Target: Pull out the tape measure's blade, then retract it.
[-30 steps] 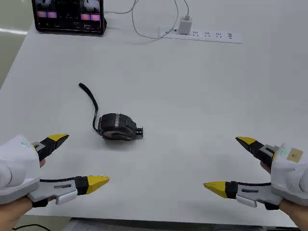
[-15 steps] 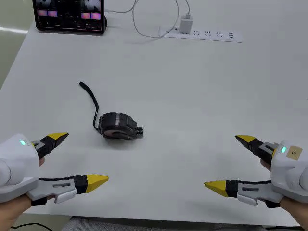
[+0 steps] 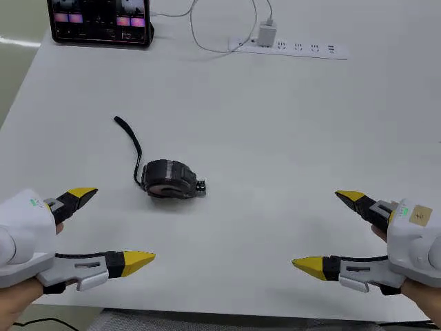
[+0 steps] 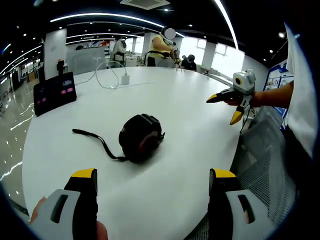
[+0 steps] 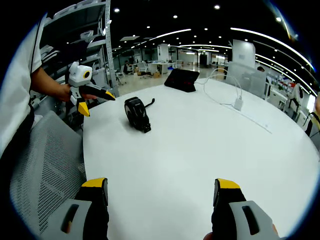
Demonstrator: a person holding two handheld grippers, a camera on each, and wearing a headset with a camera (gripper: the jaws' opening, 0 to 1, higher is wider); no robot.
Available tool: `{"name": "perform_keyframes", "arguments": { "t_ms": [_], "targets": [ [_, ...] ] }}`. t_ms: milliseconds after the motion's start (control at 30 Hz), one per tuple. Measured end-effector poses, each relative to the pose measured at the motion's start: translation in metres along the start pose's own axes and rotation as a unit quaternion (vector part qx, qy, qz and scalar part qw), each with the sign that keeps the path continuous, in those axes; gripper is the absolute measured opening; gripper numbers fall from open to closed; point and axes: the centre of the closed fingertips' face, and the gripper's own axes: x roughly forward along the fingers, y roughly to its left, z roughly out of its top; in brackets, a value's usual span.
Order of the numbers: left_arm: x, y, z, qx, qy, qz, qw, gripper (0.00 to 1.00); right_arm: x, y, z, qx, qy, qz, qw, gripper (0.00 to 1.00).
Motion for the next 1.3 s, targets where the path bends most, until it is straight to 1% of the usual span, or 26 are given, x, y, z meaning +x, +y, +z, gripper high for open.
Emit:
{"name": "perform_keyframes", "arguments": {
  "t_ms": [233,433,633,700,767,967,1000,1033,1067,1100,1133,1167,1200,1300],
  "targets": [
    [-0.0001,-0.0012,-0.0002,0.010,0.003,0.002,0.9999,0.92,-0.0002,0.0010,0.0003,0.000,0.000,0.002,1.0000,0.86],
    [0.0000,-0.0031,-0.0017,0.017,0.008,-0.002,0.9998,0.95,-0.0002,0.0006,-0.0007,0.000,0.001,0.001,1.0000,0.86],
    [0.0003,-0.0004,0.0015,0.019,0.001,0.000,0.9998,0.99,0.0000,0.0007,-0.0001,0.000,0.000,0.001,1.0000,0.85],
    [0.0008,-0.0019,0.0019,0.015,0.001,-0.005,0.9999,0.98,0.0001,0.0009,-0.0003,0.001,0.001,0.001,1.0000,0.85],
    [0.0011,-0.0016,0.0013,0.019,0.003,-0.004,0.9998,0.98,-0.0002,0.0009,0.0001,0.000,0.001,0.001,1.0000,0.85],
    [0.0006,-0.0026,0.0005,0.016,0.004,-0.005,0.9998,0.98,-0.0008,0.0001,0.0003,0.000,0.001,0.001,1.0000,0.85],
    [0.0000,-0.0045,-0.0014,0.012,0.010,-0.010,0.9998,0.96,-0.0008,0.0000,0.0001,0.000,0.001,0.001,1.0000,0.85],
    [-0.0005,-0.0047,-0.0025,0.015,0.013,-0.010,0.9997,0.92,-0.0009,-0.0003,0.0000,0.000,0.001,0.001,1.0000,0.85],
    [-0.0010,0.0011,0.0005,0.033,0.006,0.008,0.9994,0.94,-0.0010,-0.0008,0.0002,0.000,0.001,0.000,1.0000,0.85],
    [-0.0018,-0.0020,0.0005,0.024,0.005,-0.002,0.9997,0.94,-0.0011,-0.0011,0.0003,0.000,0.000,0.000,1.0000,0.85],
    [-0.0019,-0.0014,0.0013,0.011,0.004,-0.003,0.9999,0.95,-0.0012,-0.0014,0.0003,0.000,0.000,0.000,1.0000,0.85],
    [-0.0019,0.0009,0.0022,0.012,0.000,0.003,0.9999,0.97,-0.0012,-0.0013,0.0001,0.000,0.000,0.000,1.0000,0.86],
    [-0.0021,0.0016,0.0027,0.010,-0.003,0.001,0.9999,0.98,-0.0012,-0.0012,0.0000,0.000,0.000,0.000,1.0000,0.86],
    [-0.0020,0.0020,0.0029,0.011,-0.001,0.001,0.9999,0.97,-0.0012,-0.0010,-0.0002,0.000,0.000,0.000,1.0000,0.86]
  ]
}}
